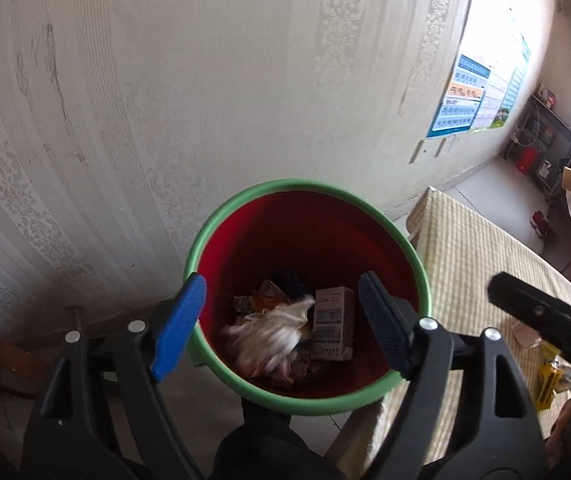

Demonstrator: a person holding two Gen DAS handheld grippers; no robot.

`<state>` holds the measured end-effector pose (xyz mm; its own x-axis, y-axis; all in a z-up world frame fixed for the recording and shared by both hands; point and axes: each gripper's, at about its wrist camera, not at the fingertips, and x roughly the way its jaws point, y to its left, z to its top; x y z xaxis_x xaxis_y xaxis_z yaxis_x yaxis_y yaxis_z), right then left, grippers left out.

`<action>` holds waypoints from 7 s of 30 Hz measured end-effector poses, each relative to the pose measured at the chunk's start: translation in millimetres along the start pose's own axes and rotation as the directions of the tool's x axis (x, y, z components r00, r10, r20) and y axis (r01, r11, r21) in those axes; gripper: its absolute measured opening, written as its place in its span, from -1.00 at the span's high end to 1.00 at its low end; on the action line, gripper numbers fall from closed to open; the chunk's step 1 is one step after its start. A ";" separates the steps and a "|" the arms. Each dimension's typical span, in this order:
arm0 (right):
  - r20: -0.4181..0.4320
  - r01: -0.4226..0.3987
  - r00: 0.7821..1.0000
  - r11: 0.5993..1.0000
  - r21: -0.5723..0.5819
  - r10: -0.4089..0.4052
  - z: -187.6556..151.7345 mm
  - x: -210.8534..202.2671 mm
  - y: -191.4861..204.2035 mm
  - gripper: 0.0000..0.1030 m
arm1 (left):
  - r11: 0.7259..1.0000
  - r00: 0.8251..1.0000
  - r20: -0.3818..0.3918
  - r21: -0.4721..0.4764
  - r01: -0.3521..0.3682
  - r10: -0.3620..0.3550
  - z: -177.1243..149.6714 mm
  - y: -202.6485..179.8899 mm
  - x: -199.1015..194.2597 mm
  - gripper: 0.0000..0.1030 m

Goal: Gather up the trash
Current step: 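Open both grippers over the red bin to drop the newspaper and brown wrapper, then grasp the blue-and-white wrapper with the right gripper while the left gripper grasps the yellow wrapper, then lift and carry both wrappers toward the red bin with both grippers, then open both grippers over the red bin to drop the wrappers, then grasp the yellow wrapper with the right gripper while the left gripper grasps the pink paper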

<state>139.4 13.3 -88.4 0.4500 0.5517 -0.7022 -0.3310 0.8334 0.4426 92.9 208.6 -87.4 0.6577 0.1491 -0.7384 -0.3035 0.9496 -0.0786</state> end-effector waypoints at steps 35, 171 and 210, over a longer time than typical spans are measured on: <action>-0.016 0.352 0.926 0.845 0.403 -0.378 -161.6 -185.6 -240.0 0.48 | 0.767 0.867 -0.332 0.418 0.488 -0.371 -130.2 -310.3 -9.2 -0.50; -0.110 -0.110 0.987 0.992 0.053 0.116 -4.0 47.0 16.4 -0.06 | 1.000 0.997 -0.072 -0.016 -0.013 0.012 16.4 11.3 27.7 -0.02; 0.095 0.124 0.974 0.836 0.535 -0.206 -103.8 -157.8 -252.3 0.50 | 0.897 0.922 -0.232 0.248 0.365 -0.311 -56.4 -239.6 25.8 -0.45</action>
<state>65.9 -287.5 -147.1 0.5851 0.3691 -0.7221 0.2233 0.7827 0.5810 143.7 -30.6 -125.4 0.5408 -0.2216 -0.8115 0.1386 0.9750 -0.1739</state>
